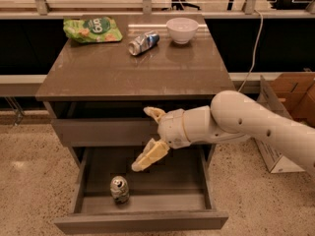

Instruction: Pick 7up can from middle drawer and place on counter

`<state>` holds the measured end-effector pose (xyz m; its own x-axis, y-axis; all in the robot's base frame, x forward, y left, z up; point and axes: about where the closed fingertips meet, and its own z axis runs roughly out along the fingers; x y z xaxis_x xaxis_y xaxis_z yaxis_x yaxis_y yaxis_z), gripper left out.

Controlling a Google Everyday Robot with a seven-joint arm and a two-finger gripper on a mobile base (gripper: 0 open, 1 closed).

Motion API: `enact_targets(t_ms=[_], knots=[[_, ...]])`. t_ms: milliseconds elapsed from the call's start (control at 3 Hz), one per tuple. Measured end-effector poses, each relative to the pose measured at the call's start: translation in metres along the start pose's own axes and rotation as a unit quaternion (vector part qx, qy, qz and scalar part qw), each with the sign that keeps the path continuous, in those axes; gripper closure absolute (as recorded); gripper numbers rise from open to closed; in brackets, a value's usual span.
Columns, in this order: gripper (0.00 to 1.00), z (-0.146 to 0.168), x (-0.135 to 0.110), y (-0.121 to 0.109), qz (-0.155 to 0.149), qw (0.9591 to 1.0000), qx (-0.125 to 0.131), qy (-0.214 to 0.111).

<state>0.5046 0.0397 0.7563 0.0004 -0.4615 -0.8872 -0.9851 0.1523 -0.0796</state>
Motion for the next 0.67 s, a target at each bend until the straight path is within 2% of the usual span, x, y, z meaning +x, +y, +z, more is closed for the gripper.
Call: enact_targets(t_ms=[333,667], knots=[[0.00,0.053,0.047,0.003,0.022,0.9975,0.001,-0.067],[0.00,0.089,0.071,-0.006,-0.013,0.9929,0.028,-0.115]])
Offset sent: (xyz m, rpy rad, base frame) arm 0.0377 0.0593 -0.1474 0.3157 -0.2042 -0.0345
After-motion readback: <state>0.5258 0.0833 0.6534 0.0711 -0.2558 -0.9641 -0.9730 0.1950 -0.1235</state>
